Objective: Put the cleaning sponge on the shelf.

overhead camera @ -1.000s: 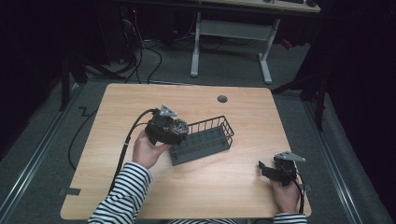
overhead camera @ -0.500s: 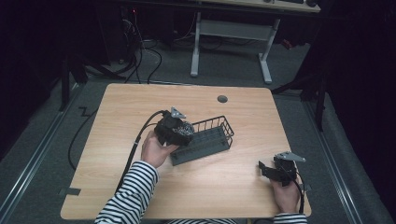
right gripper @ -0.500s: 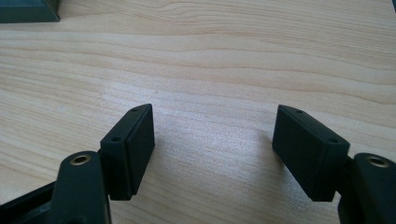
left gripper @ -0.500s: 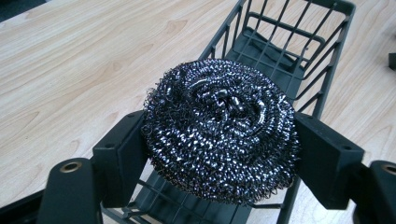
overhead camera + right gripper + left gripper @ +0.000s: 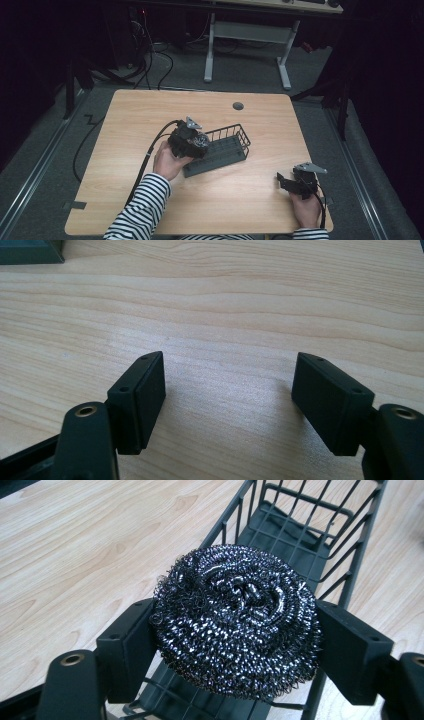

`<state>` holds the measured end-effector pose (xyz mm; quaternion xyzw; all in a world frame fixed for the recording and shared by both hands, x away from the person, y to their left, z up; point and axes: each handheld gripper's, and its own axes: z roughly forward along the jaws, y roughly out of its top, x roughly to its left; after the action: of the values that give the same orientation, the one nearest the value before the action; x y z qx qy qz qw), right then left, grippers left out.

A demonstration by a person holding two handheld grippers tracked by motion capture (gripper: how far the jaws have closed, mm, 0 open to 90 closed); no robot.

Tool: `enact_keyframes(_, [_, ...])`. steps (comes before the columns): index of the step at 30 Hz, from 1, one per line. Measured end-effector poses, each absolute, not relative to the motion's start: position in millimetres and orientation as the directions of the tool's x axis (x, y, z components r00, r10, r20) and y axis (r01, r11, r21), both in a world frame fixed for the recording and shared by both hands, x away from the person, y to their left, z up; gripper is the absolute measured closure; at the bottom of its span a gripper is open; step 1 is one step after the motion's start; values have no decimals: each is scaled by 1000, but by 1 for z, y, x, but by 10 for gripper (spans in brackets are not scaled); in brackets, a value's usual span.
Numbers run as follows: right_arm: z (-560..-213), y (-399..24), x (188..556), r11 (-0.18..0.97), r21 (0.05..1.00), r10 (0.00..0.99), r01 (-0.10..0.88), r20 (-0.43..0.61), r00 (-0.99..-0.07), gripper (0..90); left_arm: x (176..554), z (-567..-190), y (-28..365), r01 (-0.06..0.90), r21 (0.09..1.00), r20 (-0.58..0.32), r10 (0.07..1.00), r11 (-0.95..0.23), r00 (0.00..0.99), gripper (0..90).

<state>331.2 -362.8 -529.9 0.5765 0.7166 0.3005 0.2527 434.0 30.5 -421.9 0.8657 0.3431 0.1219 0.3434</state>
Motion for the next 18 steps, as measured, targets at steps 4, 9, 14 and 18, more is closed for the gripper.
enact_keyframes(4, [-530, -363, 331, 155, 722, 978, 674, -15, -208, 298, 434, -424, 31, 518, 669, -26, 680, -533, 733, 216])
enact_keyframes(9, [-530, -363, 331, 155, 722, 978, 674, -15, -208, 298, 434, -424, 34, 517, 680, -39, 679, -519, 733, 204])
enact_keyframes(14, [-530, -363, 331, 155, 722, 978, 674, -15, -208, 298, 432, -423, 38, 518, 681, -37, 682, -517, 731, 204])
enact_keyframes(18, [-530, -363, 331, 155, 722, 978, 674, -15, -209, 298, 427, -421, 45, 510, 698, -39, 684, -503, 728, 202])
